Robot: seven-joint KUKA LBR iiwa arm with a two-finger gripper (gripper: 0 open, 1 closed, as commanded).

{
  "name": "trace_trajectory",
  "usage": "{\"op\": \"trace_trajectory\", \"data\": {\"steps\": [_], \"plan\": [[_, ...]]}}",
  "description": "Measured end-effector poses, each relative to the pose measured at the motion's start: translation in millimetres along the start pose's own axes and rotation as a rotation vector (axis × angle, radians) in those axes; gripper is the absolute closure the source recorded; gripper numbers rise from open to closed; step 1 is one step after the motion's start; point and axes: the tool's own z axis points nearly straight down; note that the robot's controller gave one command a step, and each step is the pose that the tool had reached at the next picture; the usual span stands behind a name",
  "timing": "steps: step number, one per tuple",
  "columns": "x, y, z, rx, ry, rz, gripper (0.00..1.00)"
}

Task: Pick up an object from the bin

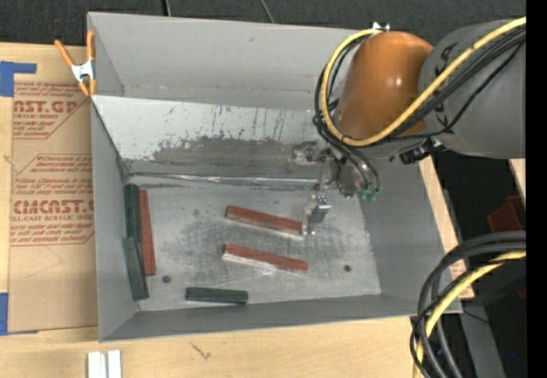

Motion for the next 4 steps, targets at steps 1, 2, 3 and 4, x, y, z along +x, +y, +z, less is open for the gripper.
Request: {"op": "trace_trajectory", "data": {"steps": [1, 2, 3, 4], "plan": [[-6.3, 33.1, 66.6, -0.001, 0.009, 0.034, 0.00], [-18.3, 26.8, 103.6, -0.002, 0.010, 0.107, 1.00], [-18.3, 26.8, 103.7, -0.002, 0.009, 0.107, 1.00], [-1.6, 48.2, -93.0, -0.002, -0.001, 0.125, 1.00]]}}
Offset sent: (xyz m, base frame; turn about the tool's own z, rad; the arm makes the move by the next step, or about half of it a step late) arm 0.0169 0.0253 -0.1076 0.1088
